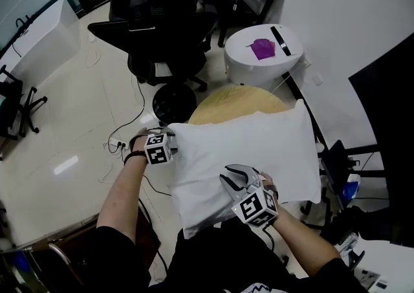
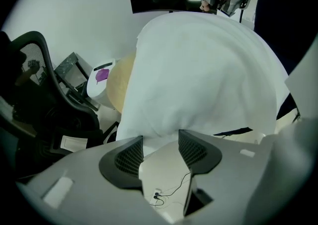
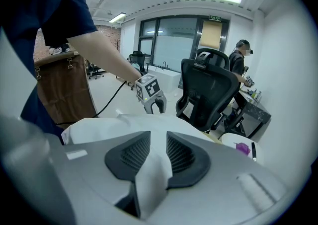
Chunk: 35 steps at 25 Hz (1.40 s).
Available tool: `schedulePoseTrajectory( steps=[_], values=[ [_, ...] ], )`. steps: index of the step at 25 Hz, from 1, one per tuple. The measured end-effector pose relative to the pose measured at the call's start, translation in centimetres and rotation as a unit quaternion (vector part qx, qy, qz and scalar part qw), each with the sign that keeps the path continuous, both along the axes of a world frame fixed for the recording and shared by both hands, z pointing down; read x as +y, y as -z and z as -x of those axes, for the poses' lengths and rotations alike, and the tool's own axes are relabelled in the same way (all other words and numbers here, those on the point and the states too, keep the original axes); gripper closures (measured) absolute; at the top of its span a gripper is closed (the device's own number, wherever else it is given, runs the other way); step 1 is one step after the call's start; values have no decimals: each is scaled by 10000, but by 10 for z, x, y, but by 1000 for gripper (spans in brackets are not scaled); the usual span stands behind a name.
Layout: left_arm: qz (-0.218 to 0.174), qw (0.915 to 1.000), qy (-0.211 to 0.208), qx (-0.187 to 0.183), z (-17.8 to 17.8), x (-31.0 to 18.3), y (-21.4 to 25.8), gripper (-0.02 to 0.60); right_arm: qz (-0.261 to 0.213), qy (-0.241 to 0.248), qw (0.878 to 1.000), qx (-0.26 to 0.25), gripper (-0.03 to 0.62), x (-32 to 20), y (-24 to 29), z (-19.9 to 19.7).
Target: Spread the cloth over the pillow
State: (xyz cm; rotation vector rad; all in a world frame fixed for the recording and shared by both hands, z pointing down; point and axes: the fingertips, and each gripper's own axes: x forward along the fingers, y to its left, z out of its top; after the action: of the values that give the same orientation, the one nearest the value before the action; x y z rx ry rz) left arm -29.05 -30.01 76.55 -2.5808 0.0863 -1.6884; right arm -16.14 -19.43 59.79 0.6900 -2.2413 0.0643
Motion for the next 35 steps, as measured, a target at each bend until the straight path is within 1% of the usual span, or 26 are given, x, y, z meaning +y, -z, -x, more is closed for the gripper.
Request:
schedulePoseTrajectory(
  steps=[1, 4, 5, 6, 10, 15, 19, 23, 26, 30, 31, 34, 35],
  values=[
    [12, 10000, -38, -21, -1, 1, -1, 388, 7, -3, 10000, -2, 480, 0, 0, 0],
    [59, 9999, -119, -78, 1, 3, 0, 521, -9, -41, 10000, 3, 480, -1, -3, -3],
    [55, 9999, -135, -93, 3, 2, 1, 556, -14, -61, 10000, 9, 480, -1, -5, -5],
    [38, 9998, -145, -113, 5, 2, 2, 577, -12, -75, 10000, 14, 480, -1, -6, -6],
    [-120, 9990, -246, -364, 20, -5, 9, 580, -9, -75, 10000, 4, 480, -2, -1, -5],
    [-335, 9963, -436, -659, 36, -25, 25, 580, -62, -73, 9999, -29, 480, -6, 6, -4],
    [-402, 9944, -547, -813, 45, -38, 32, 580, -88, -91, 9999, -39, 480, -8, 9, -3],
    [-450, 9938, -526, -871, 51, -46, 34, 580, -43, -152, 9999, -59, 480, -6, 4, -6],
    [-384, 9940, -475, -905, 52, -44, 26, 580, -22, -172, 9998, -38, 480, -5, 0, -8],
    [-168, 9944, -441, -947, 48, -32, 1, 580, 23, -240, 9997, -41, 480, -5, -4, -12],
    [-120, 9940, -444, -997, 48, -29, -7, 580, 41, -252, 9997, -39, 480, -5, -5, -13],
    [-40, 9905, -436, -1307, 60, -21, -30, 580, 80, -249, 9997, -19, 480, -1, -10, -15],
    [-38, 9902, -390, -1338, 64, -21, -34, 580, 71, -265, 9996, -32, 480, -1, -9, -15]
  ],
)
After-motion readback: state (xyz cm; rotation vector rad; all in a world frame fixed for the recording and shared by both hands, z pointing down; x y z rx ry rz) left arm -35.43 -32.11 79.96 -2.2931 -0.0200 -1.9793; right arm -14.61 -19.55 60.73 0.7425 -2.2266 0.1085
